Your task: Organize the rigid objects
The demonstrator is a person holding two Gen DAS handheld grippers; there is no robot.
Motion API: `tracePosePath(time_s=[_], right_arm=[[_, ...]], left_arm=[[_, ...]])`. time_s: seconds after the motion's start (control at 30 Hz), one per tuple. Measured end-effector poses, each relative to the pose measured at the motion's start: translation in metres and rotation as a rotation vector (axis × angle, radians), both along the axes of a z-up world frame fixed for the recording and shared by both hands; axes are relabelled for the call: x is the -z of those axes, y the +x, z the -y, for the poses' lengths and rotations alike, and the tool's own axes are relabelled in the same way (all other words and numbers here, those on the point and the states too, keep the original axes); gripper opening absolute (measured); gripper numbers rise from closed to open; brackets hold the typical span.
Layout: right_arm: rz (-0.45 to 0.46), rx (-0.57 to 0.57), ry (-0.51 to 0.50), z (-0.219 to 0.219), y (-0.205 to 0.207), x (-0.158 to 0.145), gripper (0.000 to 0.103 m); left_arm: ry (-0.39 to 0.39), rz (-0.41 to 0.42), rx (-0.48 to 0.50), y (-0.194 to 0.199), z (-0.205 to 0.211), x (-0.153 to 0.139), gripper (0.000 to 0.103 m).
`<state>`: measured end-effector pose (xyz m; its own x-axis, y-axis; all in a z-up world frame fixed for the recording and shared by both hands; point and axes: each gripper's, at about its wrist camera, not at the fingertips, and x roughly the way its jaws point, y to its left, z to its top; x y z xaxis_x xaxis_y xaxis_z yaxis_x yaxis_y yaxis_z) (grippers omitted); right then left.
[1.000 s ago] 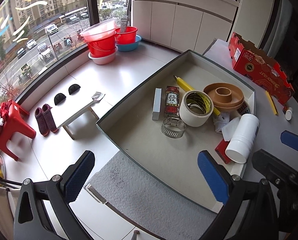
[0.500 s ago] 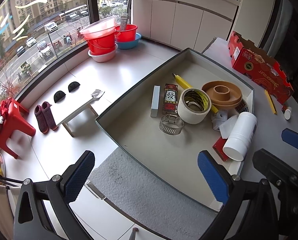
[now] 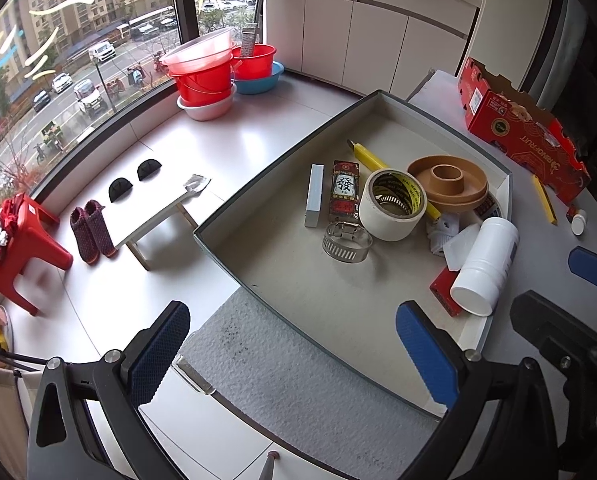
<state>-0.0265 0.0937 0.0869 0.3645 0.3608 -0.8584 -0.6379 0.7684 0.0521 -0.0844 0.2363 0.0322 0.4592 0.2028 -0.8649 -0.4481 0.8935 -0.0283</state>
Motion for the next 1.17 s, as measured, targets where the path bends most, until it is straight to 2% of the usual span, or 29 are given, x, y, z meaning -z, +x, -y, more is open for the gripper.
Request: tracePosePath(time_s=[1.17], right_arm=[[-0.020,0.006,-0.040,-0.0042,0.0084,0.0017,0.094]], left_arm=[[0.018,0.012,-0.009,0.0013,-0.0046,-0.0027,0.103]])
